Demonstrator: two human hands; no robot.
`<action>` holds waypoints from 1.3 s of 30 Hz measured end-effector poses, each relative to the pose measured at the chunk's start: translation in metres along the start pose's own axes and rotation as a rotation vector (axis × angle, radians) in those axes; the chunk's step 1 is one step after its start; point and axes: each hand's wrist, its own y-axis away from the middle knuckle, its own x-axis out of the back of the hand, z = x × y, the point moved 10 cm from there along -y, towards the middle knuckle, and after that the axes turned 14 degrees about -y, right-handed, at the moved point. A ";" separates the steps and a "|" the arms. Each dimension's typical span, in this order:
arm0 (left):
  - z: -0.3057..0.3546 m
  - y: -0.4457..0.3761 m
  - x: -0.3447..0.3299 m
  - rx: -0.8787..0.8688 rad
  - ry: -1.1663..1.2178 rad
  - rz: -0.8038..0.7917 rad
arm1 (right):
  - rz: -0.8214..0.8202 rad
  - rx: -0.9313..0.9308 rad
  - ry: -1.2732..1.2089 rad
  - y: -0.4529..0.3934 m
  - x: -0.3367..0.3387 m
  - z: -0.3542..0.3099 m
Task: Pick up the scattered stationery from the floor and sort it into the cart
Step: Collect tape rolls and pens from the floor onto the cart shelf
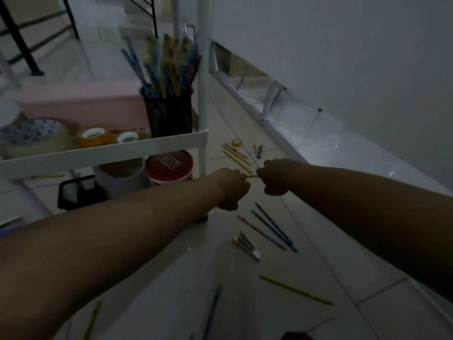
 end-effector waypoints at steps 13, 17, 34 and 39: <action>-0.001 -0.069 -0.074 0.137 0.344 -0.298 | 0.030 0.079 -0.067 -0.087 -0.013 0.025; 0.004 -0.090 -0.110 0.221 0.466 -0.332 | 0.073 0.019 -0.159 -0.119 -0.030 0.057; -0.020 -0.184 -0.205 0.419 0.854 -0.676 | 0.405 0.063 -0.485 -0.278 -0.067 0.061; -0.018 -0.190 -0.205 0.399 0.821 -0.739 | 0.406 -0.009 -0.629 -0.327 -0.071 0.069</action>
